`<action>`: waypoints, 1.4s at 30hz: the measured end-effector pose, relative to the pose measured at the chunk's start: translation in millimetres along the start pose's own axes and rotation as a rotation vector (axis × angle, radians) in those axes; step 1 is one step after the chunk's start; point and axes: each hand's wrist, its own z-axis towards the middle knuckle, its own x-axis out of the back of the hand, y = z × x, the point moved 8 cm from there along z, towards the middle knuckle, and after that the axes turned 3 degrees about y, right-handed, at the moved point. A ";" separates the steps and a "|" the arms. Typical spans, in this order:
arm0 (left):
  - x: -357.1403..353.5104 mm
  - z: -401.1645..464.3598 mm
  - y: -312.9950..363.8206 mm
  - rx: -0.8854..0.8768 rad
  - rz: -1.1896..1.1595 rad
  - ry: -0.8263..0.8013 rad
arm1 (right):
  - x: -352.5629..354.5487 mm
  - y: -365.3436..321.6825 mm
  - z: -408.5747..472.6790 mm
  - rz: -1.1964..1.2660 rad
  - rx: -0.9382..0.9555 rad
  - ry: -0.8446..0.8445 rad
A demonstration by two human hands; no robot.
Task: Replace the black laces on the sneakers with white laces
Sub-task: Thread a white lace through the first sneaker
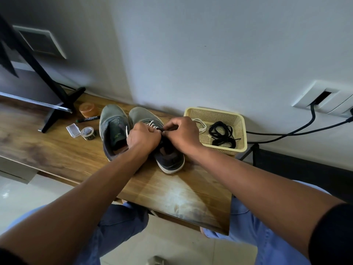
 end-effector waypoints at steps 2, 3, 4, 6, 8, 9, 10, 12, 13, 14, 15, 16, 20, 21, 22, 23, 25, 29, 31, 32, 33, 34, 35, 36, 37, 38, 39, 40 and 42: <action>-2.7 -1.3 -4.8 0.074 -0.062 0.003 | 0.2 -2.1 -1.8 -0.003 0.021 0.000; -4.4 -2.4 -7.0 0.107 -0.096 0.003 | 0.9 -2.1 -2.3 -0.001 0.029 0.001; -5.7 -3.1 -8.9 0.137 -0.127 0.000 | 1.2 -2.3 -2.3 0.002 0.035 0.000; -8.2 -1.7 -11.9 0.171 -0.189 -0.014 | 0.9 -2.2 -2.6 0.011 0.042 -0.007; -11.0 1.7 -12.2 0.186 -0.234 -0.063 | -0.7 -2.6 -3.0 0.017 0.047 -0.018; -12.7 3.1 -11.6 0.192 -0.253 -0.100 | -1.9 -2.6 -3.0 0.021 0.049 -0.027; -14.5 4.5 -12.0 0.208 -0.278 -0.136 | -3.0 -2.4 -2.5 0.023 0.049 -0.041; -16.0 5.5 -13.4 0.249 -0.367 -0.190 | -4.2 -0.7 0.2 0.028 0.030 -0.082; -16.6 5.4 -13.3 0.260 -0.410 -0.211 | -4.7 0.9 2.3 0.032 0.013 -0.107; -16.9 5.0 -12.4 0.262 -0.438 -0.228 | -5.3 1.7 4.7 0.038 -0.001 -0.131; -17.1 5.0 -12.5 0.262 -0.455 -0.237 | -6.2 1.4 6.5 0.039 -0.007 -0.153; -16.9 6.0 -12.7 0.261 -0.463 -0.237 | -7.3 0.3 7.9 0.033 -0.005 -0.170; -19.0 10.4 -14.9 0.280 -0.467 -0.231 | -10.0 -1.6 9.4 0.033 -0.027 -0.214; -19.4 10.6 -16.6 0.287 -0.452 -0.222 | -9.8 -0.7 9.6 0.036 -0.039 -0.225; -19.4 11.0 -18.0 0.292 -0.437 -0.206 | -8.7 0.2 10.5 0.034 -0.047 -0.230; -19.0 11.4 -20.1 0.301 -0.424 -0.189 | -7.4 0.8 11.4 0.030 -0.052 -0.227; -18.4 13.4 -23.1 0.313 -0.396 -0.158 | -4.2 0.7 13.6 0.025 -0.053 -0.199; -20.2 17.3 -26.3 0.309 -0.369 -0.132 | -7.0 -0.1 13.3 0.004 -0.034 -0.212; -20.7 16.9 -26.1 0.306 -0.372 -0.131 | -8.7 0.7 13.4 -0.007 -0.031 -0.238; -21.0 16.3 -25.3 0.304 -0.379 -0.135 | -8.8 1.3 14.0 -0.013 -0.030 -0.247; -21.4 15.6 -24.7 0.300 -0.386 -0.142 | -9.1 2.1 14.0 -0.021 -0.030 -0.254; -21.6 14.6 -23.7 0.295 -0.394 -0.152 | -9.2 2.8 13.9 -0.029 -0.032 -0.258; -21.6 13.2 -22.5 0.289 -0.404 -0.164 | -9.7 3.3 13.7 -0.036 -0.035 -0.260; -21.3 11.8 -21.2 0.284 -0.413 -0.176 | -10.4 3.9 13.5 -0.042 -0.037 -0.261; -20.4 10.4 -20.3 0.282 -0.415 -0.188 | -11.2 4.0 13.1 -0.047 -0.037 -0.260; -19.3 9.4 -19.6 0.280 -0.408 -0.203 | -12.0 3.4 12.5 -0.051 -0.036 -0.259; -18.3 8.7 -19.1 0.277 -0.396 -0.220 | -12.4 2.8 12.0 -0.052 -0.036 -0.257; -17.6 8.2 -19.0 0.272 -0.385 -0.233 | -12.4 2.4 12.3 -0.051 -0.036 -0.255; -16.8 8.4 -19.3 0.249 -0.374 -0.236 | -11.2 2.3 13.0 -0.045 -0.037 -0.248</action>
